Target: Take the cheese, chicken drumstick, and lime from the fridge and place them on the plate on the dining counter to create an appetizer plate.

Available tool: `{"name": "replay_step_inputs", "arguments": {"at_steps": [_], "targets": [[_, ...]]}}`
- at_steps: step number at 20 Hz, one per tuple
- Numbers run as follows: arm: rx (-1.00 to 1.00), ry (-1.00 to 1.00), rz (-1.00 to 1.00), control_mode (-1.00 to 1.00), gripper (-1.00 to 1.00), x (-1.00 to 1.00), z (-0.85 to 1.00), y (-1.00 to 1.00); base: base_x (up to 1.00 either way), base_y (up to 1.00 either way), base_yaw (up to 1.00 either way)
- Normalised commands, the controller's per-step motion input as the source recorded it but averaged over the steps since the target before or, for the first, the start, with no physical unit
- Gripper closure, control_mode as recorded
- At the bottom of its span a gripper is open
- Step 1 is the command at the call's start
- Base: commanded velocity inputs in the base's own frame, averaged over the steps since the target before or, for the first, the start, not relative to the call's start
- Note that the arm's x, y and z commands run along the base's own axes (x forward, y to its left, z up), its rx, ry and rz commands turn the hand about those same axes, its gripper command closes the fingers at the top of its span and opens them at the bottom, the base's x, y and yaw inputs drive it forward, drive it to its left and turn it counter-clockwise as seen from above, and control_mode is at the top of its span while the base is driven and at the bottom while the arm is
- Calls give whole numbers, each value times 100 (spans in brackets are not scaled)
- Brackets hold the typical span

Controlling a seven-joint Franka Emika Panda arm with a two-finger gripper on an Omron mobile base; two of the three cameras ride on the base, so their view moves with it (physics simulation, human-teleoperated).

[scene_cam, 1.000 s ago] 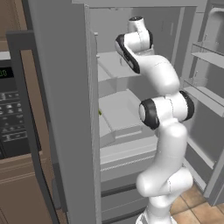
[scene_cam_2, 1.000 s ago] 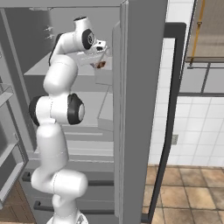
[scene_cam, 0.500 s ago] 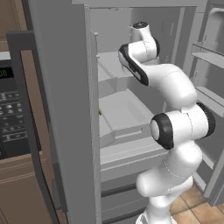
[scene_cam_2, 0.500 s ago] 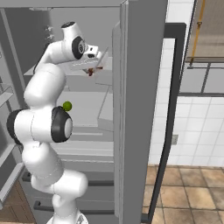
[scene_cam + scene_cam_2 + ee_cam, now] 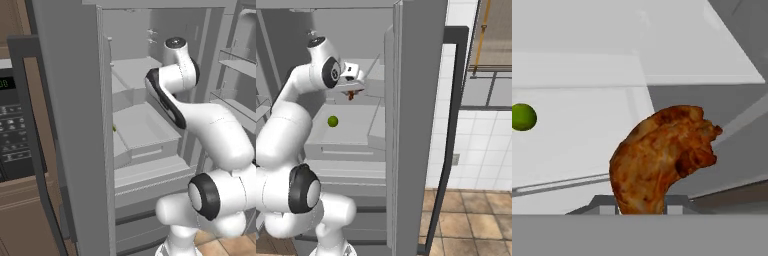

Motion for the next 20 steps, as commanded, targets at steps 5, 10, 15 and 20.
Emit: {"name": "replay_step_inputs", "arguments": {"at_steps": [5,10,15,20], "targets": [[0,0,0,-100,100,-71,42,-2,0,0,0],[0,0,0,-100,100,-63,42,-1,0,0,0],[0,0,4,-100,100,-57,23,0,0,0,0],[0,0,0,100,100,0,0,0,-82,0,7]]}}
